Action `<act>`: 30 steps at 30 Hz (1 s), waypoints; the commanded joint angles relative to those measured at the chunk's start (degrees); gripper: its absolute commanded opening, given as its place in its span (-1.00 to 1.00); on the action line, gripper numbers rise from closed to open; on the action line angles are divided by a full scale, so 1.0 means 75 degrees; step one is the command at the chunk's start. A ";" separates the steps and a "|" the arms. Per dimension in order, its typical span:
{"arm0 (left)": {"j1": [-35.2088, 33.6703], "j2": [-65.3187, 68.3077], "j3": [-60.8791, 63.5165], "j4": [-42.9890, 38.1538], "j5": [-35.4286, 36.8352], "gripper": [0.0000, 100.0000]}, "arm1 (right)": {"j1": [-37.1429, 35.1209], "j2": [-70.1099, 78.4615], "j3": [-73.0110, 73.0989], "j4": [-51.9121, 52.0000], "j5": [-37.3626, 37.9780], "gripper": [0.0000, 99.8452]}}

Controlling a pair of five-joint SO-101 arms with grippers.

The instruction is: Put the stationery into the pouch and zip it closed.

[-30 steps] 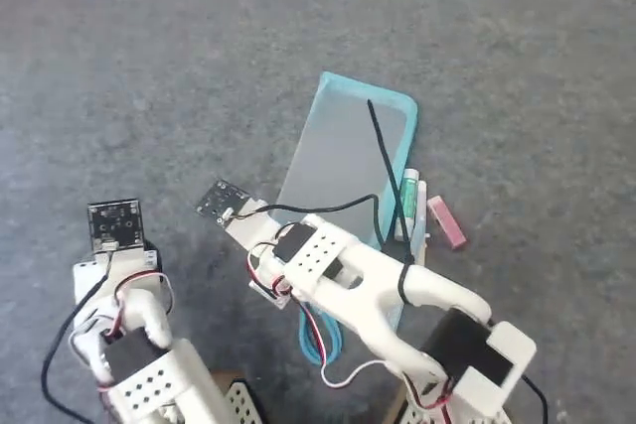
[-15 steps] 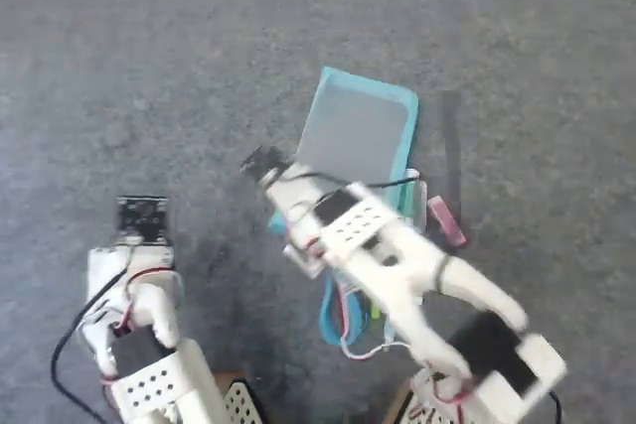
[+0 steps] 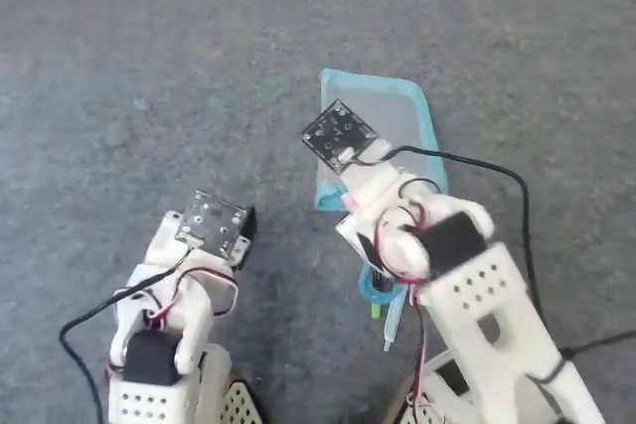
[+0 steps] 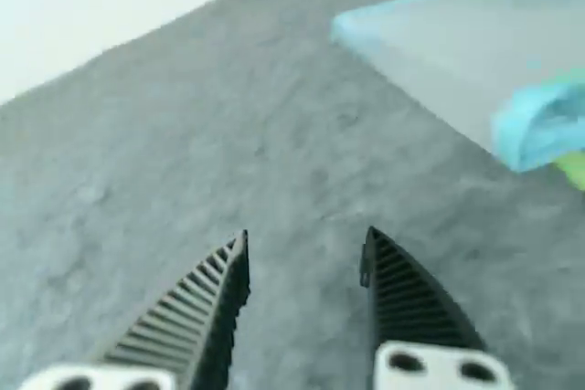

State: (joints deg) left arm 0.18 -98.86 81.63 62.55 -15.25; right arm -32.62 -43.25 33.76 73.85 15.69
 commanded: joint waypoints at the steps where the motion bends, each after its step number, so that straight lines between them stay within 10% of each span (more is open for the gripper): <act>1: 0.1125 0.0457 -0.0779 -0.0246 0.0668 -0.47 | 0.0100 -0.0440 -0.0211 -0.0029 0.0059 -0.99; 13: 0.1289 0.4091 -0.0908 -0.3036 0.1793 -0.46 | 0.0029 -0.0533 -0.0188 -0.0018 -0.0316 -0.99; 30: 0.1289 0.3235 -0.0908 -0.2368 0.1782 -0.46 | -0.1061 -0.1436 0.0844 -0.0545 -0.0293 -0.99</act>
State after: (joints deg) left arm 9.76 -71.87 77.76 42.68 -3.03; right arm -39.82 -51.52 40.44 71.12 13.93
